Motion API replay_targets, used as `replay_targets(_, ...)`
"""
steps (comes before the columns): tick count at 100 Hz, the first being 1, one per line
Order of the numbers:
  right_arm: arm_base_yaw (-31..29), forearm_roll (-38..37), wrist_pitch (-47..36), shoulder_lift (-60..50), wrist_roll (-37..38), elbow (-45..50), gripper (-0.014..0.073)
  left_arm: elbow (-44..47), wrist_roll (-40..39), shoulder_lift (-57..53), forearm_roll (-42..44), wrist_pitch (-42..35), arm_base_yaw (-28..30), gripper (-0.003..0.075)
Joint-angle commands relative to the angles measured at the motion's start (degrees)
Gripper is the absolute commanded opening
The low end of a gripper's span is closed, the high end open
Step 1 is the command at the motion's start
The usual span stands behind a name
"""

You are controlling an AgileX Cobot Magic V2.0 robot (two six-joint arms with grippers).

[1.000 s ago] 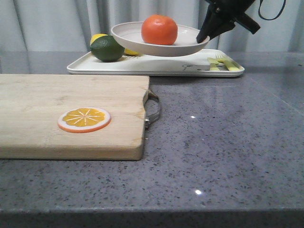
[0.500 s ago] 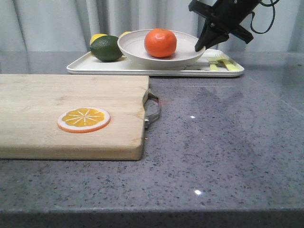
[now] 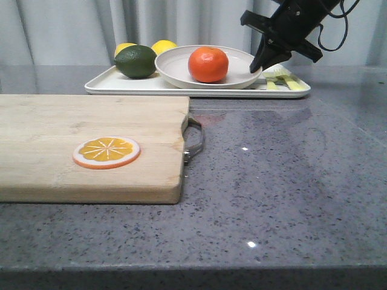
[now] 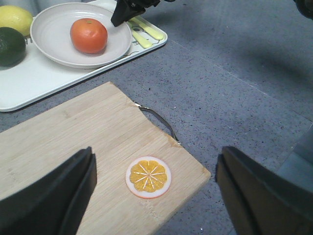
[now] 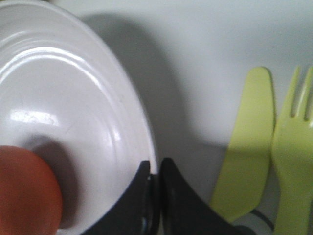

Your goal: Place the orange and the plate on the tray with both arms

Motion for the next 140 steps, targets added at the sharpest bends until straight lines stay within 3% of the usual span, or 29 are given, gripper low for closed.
replay_targets(1, -0.5, -0.2, -3.5, -4.1, -0.4, -1.9, -0.0066, -1.5, -0.5, -0.2, -0.9, -4.2, 0.1, 0.0491)
replay_targets(13, -0.5, -0.2, -3.5, -4.1, -0.4, -1.9, -0.0021, -1.5, -0.5, -0.2, -0.9, -4.2, 0.1, 0.0491)
replay_targets(30, -0.5, -0.2, -3.7, -4.1, -0.4, -1.9, 0.0263, -1.5, -0.5, -0.2, -0.9, -4.2, 0.1, 0.0491)
replay_targets(37, -0.5, -0.2, -3.9, -4.1, -0.4, -1.9, 0.033, -1.5, -0.5, -0.2, -0.9, -4.2, 0.1, 0.0491)
replay_targets(70, -0.5, -0.3, -2.6, -8.1, -0.5, -1.9, 0.0348, -1.5, -0.5, -0.2, -1.2, -4.2, 0.1, 0.0491)
replay_targets(92, -0.5, -3.7, 3.7, -12.7, -1.9, -1.9, 0.0323, -1.5, -0.5, -0.2, -1.2, -4.2, 0.1, 0.0491)
replay_targets(121, -0.5, -6.1, 11.1, -18.7, -3.3, -1.8, -0.0067, -1.5, -0.5, -0.2, -1.5, -4.2, 0.1, 0.0491)
replay_targets(140, -0.4, -6.2, 13.0, -22.9, -3.3, -1.5, -0.0067, -1.5, -0.5, -0.2, -1.5, -4.2, 0.1, 0.0491)
